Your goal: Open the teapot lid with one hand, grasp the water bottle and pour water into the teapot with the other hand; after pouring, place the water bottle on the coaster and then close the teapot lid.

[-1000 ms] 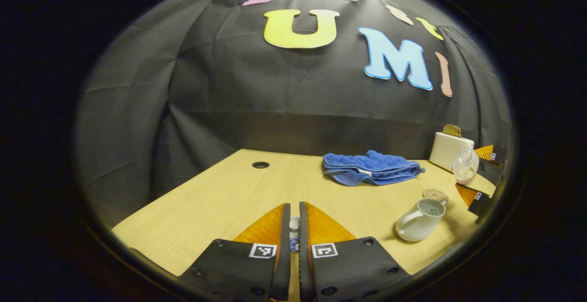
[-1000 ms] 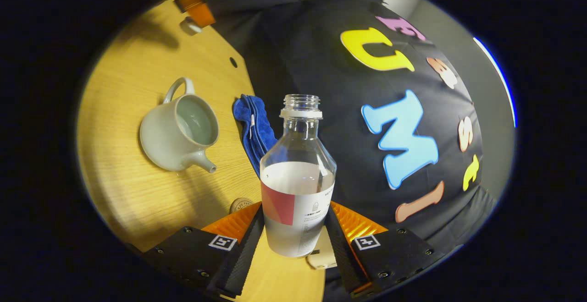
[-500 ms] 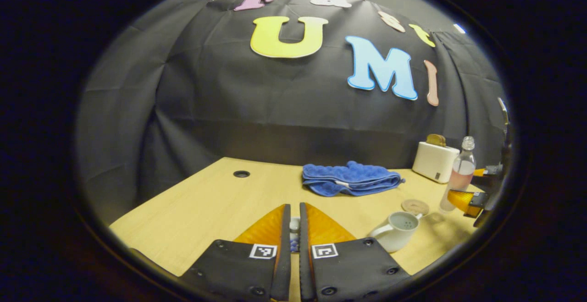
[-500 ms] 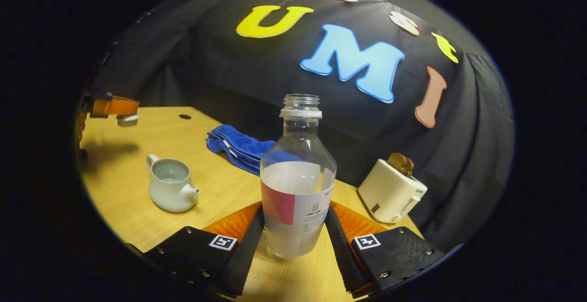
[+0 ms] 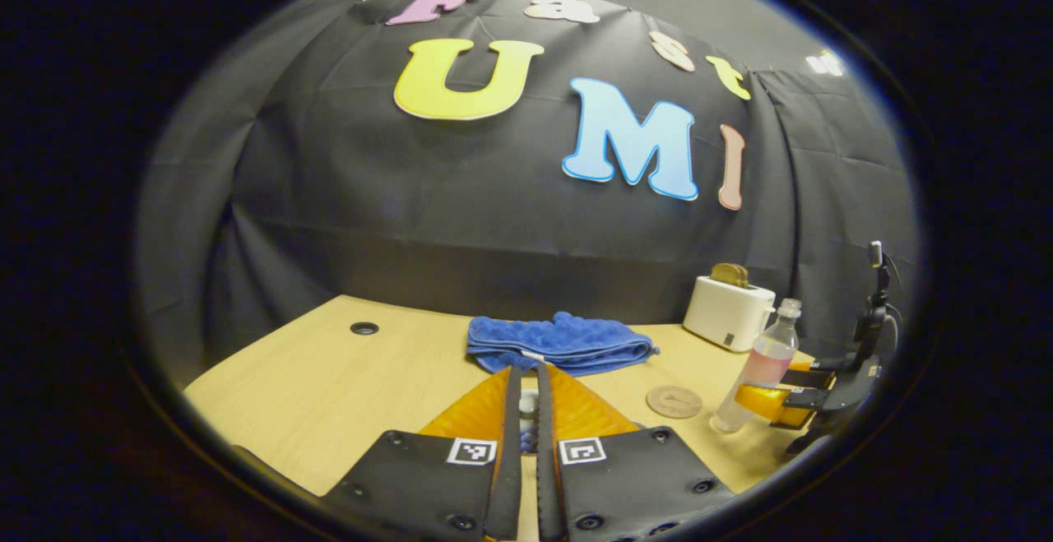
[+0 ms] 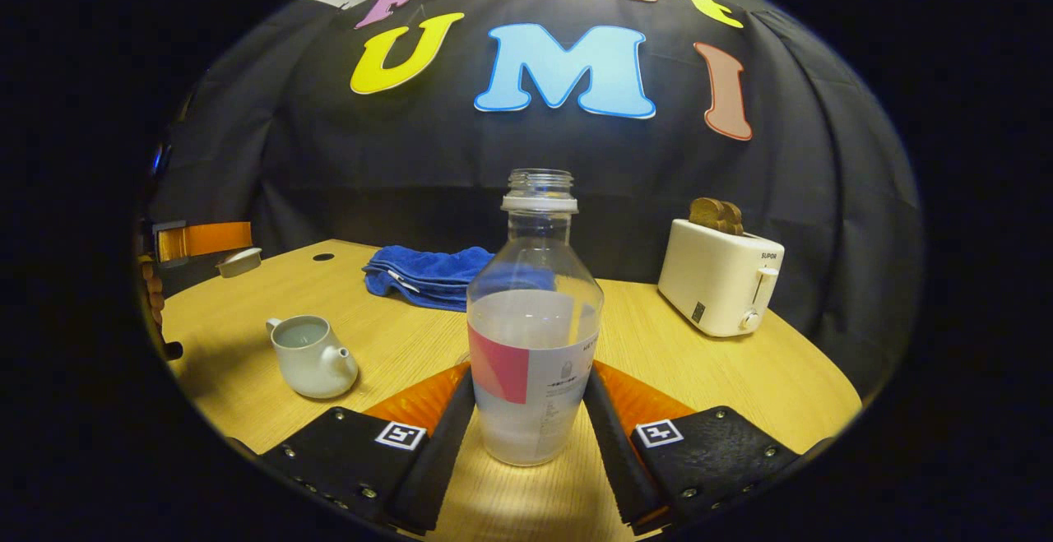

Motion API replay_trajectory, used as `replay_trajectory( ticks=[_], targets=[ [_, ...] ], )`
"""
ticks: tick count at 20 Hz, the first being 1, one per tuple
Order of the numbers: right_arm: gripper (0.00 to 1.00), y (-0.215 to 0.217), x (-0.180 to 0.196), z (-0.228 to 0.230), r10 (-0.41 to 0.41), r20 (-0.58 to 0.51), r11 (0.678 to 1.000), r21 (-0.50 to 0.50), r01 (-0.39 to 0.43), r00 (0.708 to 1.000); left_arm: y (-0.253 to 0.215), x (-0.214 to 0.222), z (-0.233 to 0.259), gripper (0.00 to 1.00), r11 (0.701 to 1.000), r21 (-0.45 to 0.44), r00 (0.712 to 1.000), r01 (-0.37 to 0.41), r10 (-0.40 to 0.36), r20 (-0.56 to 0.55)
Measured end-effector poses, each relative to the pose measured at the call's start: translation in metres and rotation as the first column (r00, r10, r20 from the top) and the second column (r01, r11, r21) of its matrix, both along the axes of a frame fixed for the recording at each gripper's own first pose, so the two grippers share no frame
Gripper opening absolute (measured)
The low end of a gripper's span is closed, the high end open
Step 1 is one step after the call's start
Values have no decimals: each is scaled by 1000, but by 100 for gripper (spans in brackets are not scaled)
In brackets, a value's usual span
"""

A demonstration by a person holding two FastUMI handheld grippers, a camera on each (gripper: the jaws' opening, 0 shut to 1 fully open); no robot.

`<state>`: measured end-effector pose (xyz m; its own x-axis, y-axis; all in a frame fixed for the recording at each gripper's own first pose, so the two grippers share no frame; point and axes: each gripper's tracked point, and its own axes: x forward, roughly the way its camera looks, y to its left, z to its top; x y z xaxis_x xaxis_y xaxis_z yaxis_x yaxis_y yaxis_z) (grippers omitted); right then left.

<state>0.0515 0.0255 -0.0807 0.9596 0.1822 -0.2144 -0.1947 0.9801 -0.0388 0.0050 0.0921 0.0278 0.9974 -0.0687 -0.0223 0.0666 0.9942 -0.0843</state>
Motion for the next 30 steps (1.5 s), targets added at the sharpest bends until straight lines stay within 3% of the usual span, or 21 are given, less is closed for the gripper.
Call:
replay_trajectory(
  ticks=[9, 16, 24, 30],
  targets=[
    [78, -6, 3, 10, 17, 23, 999, 39, -18, 1000, -50, 13, -5, 14, 998, 22, 998, 62, -61, -17],
    [77, 8, 46, 45, 21, 97, 999, 30, -24, 995, -74, 16, -9, 14, 996, 10, 996, 91, -91, -24],
    [77, 34, 92, 25, 25, 63, 998, 50, -29, 998, -78, 15, -11, 13, 995, -3, 994, 104, -104, -33],
    [78, 40, 95, 9, 37, 32, 998, 41, -38, 999, -73, 14, -6, 14, 995, -5, 995, 100, -100, -27]
  ],
)
